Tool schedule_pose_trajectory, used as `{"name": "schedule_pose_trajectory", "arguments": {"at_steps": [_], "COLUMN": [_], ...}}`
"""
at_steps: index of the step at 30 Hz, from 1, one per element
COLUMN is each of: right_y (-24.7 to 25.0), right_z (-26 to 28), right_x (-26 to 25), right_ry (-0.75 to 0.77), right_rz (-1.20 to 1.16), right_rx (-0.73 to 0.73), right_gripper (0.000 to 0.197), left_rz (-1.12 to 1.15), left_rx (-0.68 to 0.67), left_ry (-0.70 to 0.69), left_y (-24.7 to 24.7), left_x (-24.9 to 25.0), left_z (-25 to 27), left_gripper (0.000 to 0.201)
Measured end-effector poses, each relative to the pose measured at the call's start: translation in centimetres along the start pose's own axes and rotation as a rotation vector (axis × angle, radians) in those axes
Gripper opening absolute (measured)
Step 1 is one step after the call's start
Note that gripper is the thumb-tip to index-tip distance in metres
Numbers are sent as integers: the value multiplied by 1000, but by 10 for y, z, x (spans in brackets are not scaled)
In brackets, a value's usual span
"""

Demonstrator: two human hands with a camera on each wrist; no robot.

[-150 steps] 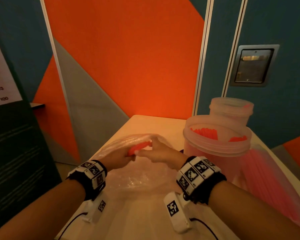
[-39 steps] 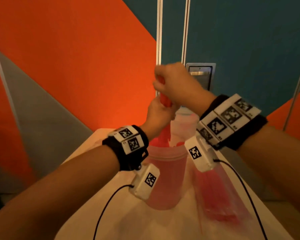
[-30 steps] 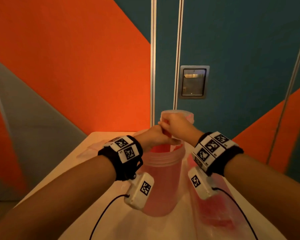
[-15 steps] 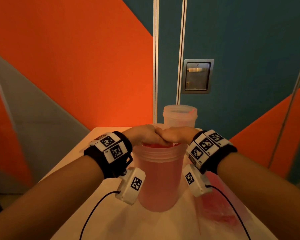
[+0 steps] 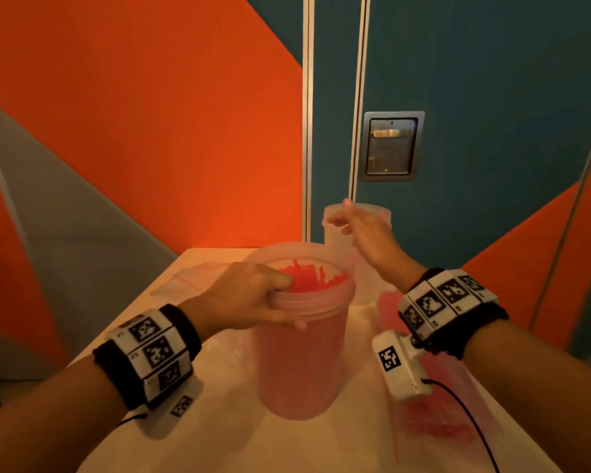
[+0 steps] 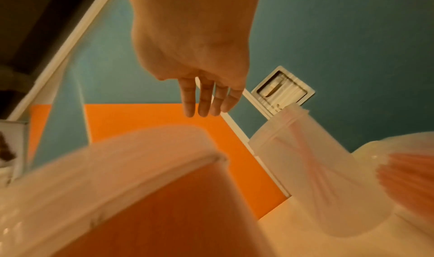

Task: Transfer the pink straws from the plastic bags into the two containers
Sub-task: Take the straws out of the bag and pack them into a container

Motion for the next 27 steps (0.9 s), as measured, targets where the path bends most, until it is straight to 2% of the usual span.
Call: {"name": "schedule_pose_trajectory", "arguments": {"at_steps": [3,5,8,12,15,17,21,27], "right_y": [26,42,61,74,77,75,66,41], "right_z": [0,3,12,25,32,36,39,46], "right_x": [34,58,94,145,164,172,180,161], "right_ry": [-116,-191,-283,-429,-486,-500,-513,-509], "right_rz": [26,138,412,567,652,680,713,766], "right_rx": [99,121,77,-46,-105,-156,-247,-397], "right_gripper": [41,36,32,29,34,35,37,39], "left_rz": [-10,18,95,85,-90,-114,-81,37], "left_rx": [24,52,62,80,-44,-148,-285,-313], "left_ry": [1,11,61,-47,-174,-160,-77,-43], "left_y": [6,10,15,25,17,14,23,30], "left_x": [-17,-30,-47,-46,-34,-32,-38,-47], "left_z": [0,-2,-2,3,8,12,12,25], "left_gripper": [61,58,59,66,48,39,49,35]}}
Point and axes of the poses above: each hand's wrist, its own z-axis away from the middle knuckle, its own y-axis out of the back of the hand, x = y × z, the point moved 4 cm from there along -z, towards the middle knuckle, and after that the axes turned 12 degrees about z, right-handed, at the moved point
